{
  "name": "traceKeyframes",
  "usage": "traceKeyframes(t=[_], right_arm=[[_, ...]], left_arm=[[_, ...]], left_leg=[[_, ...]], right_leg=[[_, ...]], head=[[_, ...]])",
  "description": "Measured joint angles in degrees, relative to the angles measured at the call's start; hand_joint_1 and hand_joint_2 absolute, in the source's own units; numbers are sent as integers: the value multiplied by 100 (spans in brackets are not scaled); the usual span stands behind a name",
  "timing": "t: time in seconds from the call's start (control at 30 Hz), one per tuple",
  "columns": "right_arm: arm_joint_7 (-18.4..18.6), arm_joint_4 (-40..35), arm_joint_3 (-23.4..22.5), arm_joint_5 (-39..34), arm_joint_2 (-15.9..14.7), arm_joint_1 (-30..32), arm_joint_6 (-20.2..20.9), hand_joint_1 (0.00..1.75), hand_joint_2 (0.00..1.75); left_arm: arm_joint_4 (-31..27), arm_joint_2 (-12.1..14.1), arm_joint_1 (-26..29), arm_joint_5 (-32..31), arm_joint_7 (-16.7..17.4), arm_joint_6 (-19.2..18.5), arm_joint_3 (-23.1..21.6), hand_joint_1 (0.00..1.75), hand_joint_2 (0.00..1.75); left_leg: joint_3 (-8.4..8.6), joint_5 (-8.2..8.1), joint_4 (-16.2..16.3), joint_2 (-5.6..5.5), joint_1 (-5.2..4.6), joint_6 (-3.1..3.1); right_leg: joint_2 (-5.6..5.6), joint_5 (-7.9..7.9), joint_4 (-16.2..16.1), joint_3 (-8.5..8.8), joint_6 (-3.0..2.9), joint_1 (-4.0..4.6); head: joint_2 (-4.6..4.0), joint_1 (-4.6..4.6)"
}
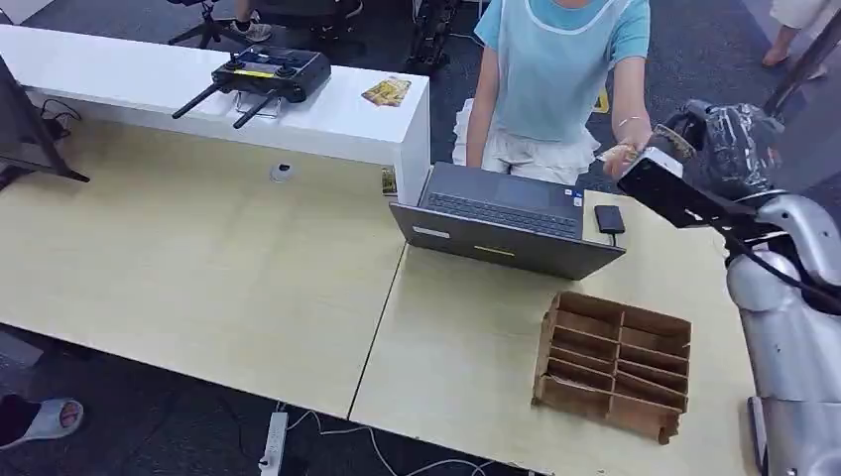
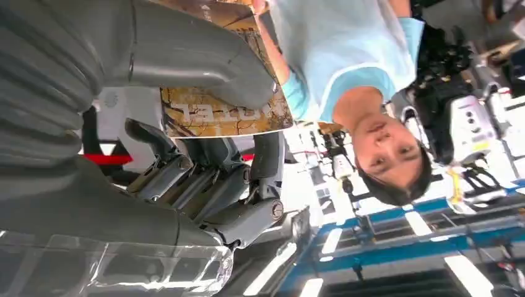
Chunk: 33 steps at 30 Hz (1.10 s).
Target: Pass the card to the sensor for recognition and then transmit it.
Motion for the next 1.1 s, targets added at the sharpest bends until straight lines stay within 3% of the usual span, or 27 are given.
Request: traceKeyframes(t=[0.33,0.63,0.67,0.7,0.73,1.1], right_arm=[[247,1179,83,357,398,-619,-234,175,175],[413,1752,85,610,632,-937,-328,169,175],[420,1791,87,632,647,-959,-328,126,175],[422,1831,87,656,663,-981,-328,47,175],[424,1868,87,667,680,-1004,-326,0,175],[376,2191,87,814,792,-1134,-361,0,175]], left_arm=[[0,24,-1,-107,0,-29,-94,0,0],[0,24,-1,-114,0,-50,-105,0,0],[0,24,-1,-114,0,-50,-105,0,0],[0,24,-1,-116,0,-50,-107,0,0],[0,24,0,-118,0,-55,-107,0,0],[0,24,-1,-107,-2,-72,-125,0,0]], left_leg=[[0,1,0,0,1,-1],[1,1,1,0,0,-1],[1,1,1,0,0,-1],[1,1,1,0,0,-1],[1,1,1,0,1,-1],[1,1,1,0,1,-1]], right_leg=[[1,1,2,-2,-1,1],[1,1,1,-2,-1,1],[1,1,1,-2,-1,1],[1,1,1,-2,-1,1],[1,1,1,-2,-1,1],[1,1,1,-2,-1,1]], head=[[2,0],[2,0],[2,-2],[2,-2],[2,0],[2,-2]])
